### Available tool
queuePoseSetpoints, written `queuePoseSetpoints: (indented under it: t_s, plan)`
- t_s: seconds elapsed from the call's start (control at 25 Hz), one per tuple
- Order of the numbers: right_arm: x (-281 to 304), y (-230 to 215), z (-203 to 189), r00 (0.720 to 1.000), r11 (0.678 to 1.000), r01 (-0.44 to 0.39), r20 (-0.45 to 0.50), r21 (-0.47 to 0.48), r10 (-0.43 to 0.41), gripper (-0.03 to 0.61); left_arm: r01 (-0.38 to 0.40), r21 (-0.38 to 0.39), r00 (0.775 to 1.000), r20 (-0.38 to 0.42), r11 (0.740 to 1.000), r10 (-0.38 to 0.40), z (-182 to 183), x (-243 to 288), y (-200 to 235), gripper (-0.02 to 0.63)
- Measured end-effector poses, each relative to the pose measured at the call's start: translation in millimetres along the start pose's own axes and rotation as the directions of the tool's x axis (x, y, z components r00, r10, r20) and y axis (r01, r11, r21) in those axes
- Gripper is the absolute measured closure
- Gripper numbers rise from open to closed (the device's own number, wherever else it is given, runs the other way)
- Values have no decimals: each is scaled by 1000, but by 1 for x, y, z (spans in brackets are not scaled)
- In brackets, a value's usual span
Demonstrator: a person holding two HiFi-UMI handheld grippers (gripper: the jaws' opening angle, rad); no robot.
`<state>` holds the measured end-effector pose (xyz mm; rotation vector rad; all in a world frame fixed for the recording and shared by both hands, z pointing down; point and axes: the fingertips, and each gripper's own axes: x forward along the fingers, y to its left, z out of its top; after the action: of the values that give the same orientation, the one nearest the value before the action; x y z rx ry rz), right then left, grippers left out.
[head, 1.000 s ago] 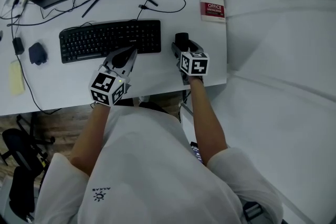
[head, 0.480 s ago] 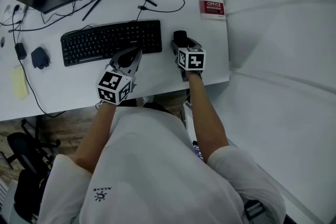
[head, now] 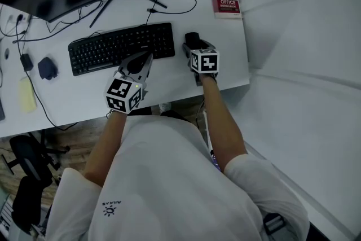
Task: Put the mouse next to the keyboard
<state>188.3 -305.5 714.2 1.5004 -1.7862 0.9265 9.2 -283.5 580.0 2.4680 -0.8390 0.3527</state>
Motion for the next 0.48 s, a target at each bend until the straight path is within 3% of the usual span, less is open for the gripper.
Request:
queuePoseSetpoints:
  t_s: [0.48]
  plan:
    - [-31,9,18,997,998,-59,58,-23,60,242,-23,27,1000,0,999,23,22,-13,-17,601]
